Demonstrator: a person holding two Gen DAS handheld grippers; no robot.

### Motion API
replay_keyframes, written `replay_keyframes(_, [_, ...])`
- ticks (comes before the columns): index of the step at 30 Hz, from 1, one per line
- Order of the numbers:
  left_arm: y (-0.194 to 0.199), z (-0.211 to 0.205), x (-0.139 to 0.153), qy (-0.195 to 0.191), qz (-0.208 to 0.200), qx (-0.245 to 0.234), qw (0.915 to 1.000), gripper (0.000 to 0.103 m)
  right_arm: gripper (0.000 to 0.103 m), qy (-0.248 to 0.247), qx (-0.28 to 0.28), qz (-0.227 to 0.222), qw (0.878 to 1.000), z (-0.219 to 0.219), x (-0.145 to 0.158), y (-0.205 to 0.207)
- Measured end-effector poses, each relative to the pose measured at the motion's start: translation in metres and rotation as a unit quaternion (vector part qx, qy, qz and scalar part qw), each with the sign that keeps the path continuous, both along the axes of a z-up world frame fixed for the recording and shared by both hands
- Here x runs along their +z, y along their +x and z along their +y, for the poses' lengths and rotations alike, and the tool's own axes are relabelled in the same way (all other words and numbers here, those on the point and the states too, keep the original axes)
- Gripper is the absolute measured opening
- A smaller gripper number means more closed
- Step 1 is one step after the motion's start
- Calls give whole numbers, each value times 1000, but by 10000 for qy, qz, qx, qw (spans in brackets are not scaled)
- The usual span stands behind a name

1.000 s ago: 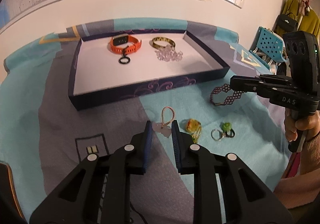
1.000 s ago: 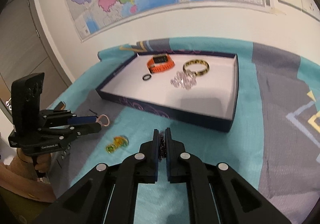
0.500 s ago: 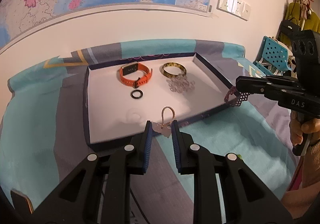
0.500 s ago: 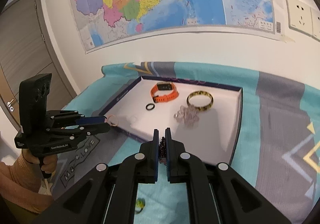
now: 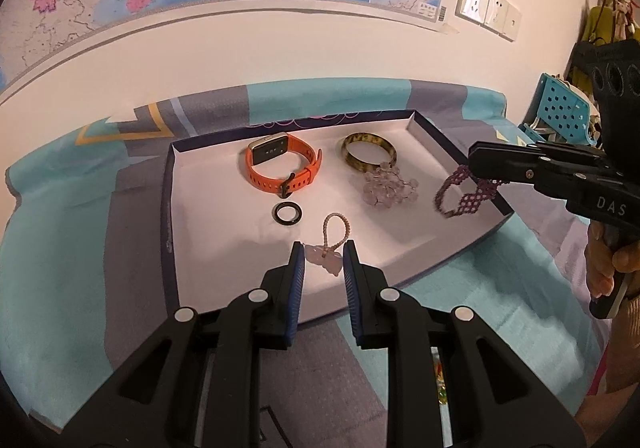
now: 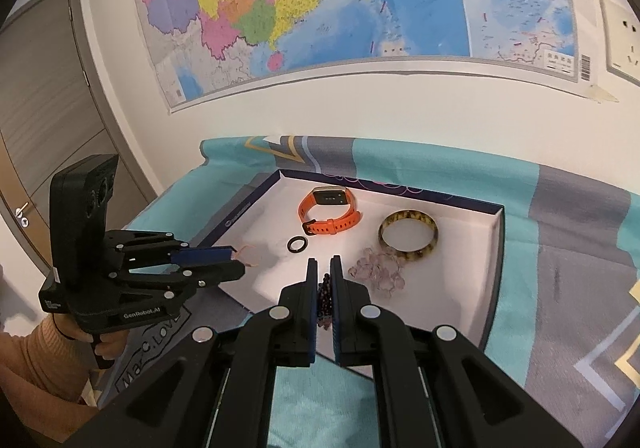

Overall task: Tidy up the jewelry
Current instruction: 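Carry the strand with the right tool over the box while the left tool carries the pendant, then lower and release the strand from the right tool while the left tool releases the pendant in the box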

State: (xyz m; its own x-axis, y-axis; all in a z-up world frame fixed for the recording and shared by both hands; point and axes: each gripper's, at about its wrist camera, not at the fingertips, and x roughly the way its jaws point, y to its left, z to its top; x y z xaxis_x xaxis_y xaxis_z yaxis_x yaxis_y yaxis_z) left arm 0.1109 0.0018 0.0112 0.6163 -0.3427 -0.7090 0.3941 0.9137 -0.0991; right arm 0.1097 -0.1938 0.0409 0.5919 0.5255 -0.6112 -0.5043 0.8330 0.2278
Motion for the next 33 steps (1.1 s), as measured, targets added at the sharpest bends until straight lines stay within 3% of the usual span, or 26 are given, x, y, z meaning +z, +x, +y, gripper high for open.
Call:
replay_keyframes(19, [34,-13,-24,168,350,-2,9992,20,5,150,87,447,9989,17,-29,38])
replay_keyframes(33, [51,-11,-35,218,530,82,9983,20,5,34,-340,707,9969,5,-50,63])
